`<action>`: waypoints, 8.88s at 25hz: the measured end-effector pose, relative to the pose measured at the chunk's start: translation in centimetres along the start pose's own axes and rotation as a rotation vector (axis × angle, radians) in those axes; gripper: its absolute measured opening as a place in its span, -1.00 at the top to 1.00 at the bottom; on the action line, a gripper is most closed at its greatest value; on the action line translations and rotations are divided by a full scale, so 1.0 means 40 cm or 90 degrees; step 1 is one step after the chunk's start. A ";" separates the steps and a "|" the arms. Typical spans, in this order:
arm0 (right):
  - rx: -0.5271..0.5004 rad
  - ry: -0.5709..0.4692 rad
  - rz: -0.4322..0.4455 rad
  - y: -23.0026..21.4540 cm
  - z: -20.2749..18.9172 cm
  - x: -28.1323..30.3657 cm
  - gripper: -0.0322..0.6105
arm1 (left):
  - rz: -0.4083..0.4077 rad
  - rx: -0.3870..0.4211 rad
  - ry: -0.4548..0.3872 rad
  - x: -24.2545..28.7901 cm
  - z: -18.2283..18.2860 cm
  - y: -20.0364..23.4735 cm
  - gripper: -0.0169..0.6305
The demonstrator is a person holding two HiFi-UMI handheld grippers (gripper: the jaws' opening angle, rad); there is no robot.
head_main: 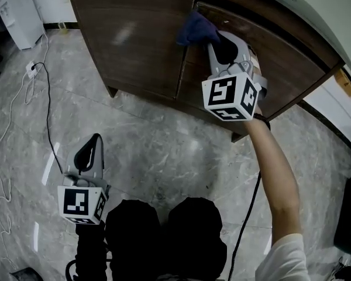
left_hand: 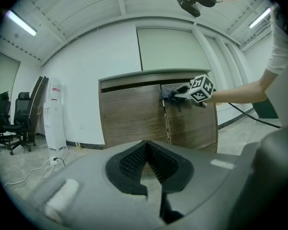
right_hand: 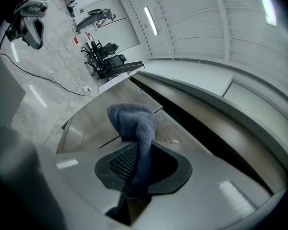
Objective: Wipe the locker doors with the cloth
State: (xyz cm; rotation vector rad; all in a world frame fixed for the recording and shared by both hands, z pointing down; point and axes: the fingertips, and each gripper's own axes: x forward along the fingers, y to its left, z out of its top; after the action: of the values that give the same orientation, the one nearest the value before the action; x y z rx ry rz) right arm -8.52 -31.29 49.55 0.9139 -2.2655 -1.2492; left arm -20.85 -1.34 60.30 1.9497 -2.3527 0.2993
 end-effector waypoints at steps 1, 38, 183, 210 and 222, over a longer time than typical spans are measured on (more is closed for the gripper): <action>0.000 0.002 0.004 0.021 -0.006 0.004 0.69 | 0.002 0.000 0.000 -0.001 -0.009 0.011 0.94; -0.024 0.149 0.227 0.617 -0.193 0.148 0.69 | 0.069 -0.050 0.023 -0.015 -0.107 0.148 0.94; 0.165 -0.157 0.181 0.290 0.592 0.099 0.69 | 0.166 -0.035 0.028 -0.098 0.101 0.316 0.94; 0.476 0.078 0.062 -0.762 0.800 -0.496 0.69 | -0.142 -0.007 -0.005 -0.158 1.383 0.118 0.94; 0.543 0.108 -0.122 -1.025 0.954 -0.782 0.69 | -0.256 0.003 -0.060 -0.323 1.653 0.047 0.94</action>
State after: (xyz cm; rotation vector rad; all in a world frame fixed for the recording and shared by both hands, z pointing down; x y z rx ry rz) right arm 4.74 -2.52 -6.23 1.4699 -2.6145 -0.1813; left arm -15.65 -1.42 -6.88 2.4198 -1.9408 0.1880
